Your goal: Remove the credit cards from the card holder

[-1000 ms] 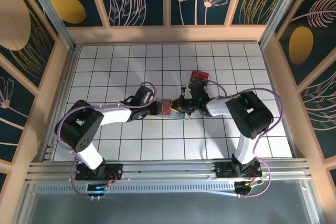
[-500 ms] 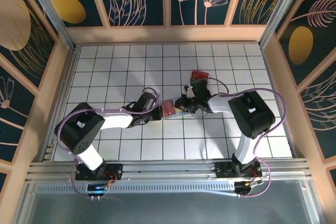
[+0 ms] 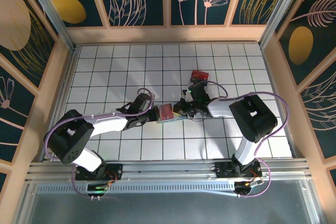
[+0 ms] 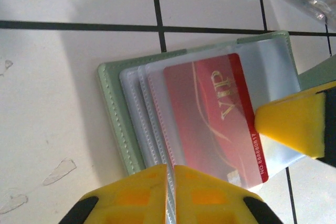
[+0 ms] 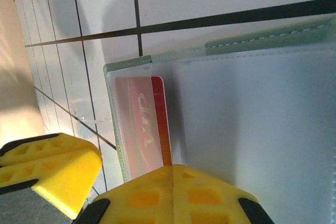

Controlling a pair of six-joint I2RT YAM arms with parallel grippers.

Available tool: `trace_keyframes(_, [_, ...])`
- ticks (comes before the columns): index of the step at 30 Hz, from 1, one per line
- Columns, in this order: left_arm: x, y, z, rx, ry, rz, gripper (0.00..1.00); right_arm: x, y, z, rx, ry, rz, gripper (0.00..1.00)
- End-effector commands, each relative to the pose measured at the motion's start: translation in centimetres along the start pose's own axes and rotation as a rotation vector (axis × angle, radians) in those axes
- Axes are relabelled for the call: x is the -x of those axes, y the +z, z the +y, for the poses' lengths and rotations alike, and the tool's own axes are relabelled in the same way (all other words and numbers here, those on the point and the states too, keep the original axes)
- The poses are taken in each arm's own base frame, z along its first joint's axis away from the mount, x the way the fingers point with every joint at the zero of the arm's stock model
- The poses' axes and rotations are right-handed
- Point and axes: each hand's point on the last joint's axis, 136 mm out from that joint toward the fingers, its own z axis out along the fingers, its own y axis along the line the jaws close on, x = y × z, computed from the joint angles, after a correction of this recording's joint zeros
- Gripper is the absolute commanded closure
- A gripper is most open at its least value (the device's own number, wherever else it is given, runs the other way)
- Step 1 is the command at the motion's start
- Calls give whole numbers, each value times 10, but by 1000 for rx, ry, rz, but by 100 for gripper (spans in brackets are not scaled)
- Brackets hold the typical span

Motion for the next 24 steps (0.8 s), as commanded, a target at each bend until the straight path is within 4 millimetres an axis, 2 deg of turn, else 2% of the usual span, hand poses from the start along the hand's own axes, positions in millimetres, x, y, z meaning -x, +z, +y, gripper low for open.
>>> trace_keyframes(1, [19,-2,-19,-30,33,-33,88,5,-5,5,-11,-22,-25,100])
trace_keyframes(5, [30,5,-37,-85,71,-40,88,6,-6,7,-15,-30,-25,100])
trace_keyframes(8, [31,14,-41,-90,95,-28,88,7,-6,7,-17,-28,-26,100])
trace_keyframes(13, [14,31,-30,-71,102,40,90,8,-7,7,-21,-28,-32,100])
trace_keyframes(17, [6,33,-23,-58,102,63,91,10,-10,6,-26,-28,-43,100])
trace_keyframes(19, [-5,41,-13,-31,101,95,91,11,-11,6,-29,-29,-46,100])
trace_keyframes(24, [-12,45,-6,-6,109,121,93,16,-14,10,-22,-39,-63,100])
